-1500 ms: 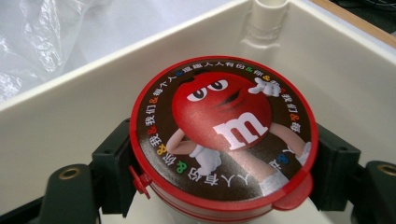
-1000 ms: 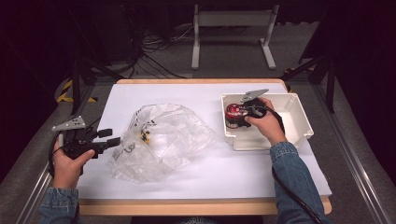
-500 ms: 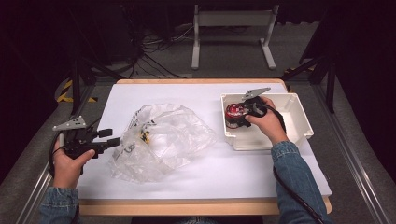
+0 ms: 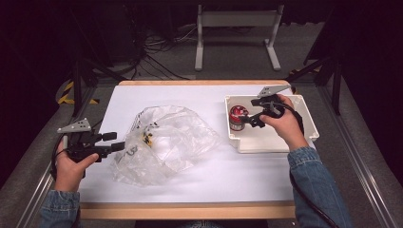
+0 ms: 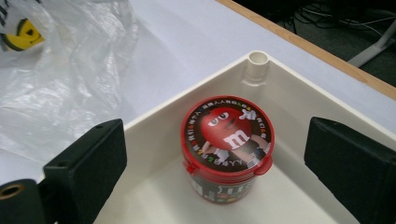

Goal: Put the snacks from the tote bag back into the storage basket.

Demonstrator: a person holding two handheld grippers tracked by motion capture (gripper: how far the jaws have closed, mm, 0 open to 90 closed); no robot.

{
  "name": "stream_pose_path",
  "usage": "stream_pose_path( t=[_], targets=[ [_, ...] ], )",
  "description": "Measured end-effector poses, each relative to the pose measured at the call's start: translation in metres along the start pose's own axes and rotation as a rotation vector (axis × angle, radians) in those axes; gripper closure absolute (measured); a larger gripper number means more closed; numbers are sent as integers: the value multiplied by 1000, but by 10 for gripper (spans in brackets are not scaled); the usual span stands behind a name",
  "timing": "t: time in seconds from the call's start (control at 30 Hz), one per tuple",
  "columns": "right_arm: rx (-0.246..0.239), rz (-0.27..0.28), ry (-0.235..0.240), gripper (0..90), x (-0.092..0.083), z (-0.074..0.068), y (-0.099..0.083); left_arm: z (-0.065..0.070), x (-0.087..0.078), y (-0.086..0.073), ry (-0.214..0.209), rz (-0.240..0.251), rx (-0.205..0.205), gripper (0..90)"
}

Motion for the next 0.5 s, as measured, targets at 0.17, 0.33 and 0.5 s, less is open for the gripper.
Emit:
stream_pose_path(
  t=[0.17, 0.33, 0.5],
  targets=[
    [7, 11, -14, 68, -20, -14, 11, 2, -1, 1, -4, -1, 5, 354],
    [32, 17, -31, 70, -39, -31, 19, 5, -3, 0, -8, -7, 15, 351],
    [35, -25, 30, 70, -49, -64, 22, 9, 0, -4, -16, -36, 18, 357]
  ],
)
Point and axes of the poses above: each handheld gripper's, and its own axes: x roughly forward along the jaws, y roughly out of its top, z roughly to its right, the point moved 10 cm from there along x, roughly forward along the jaws, and after that the axes turned 15 degrees about -x, right-handed, at the moved point
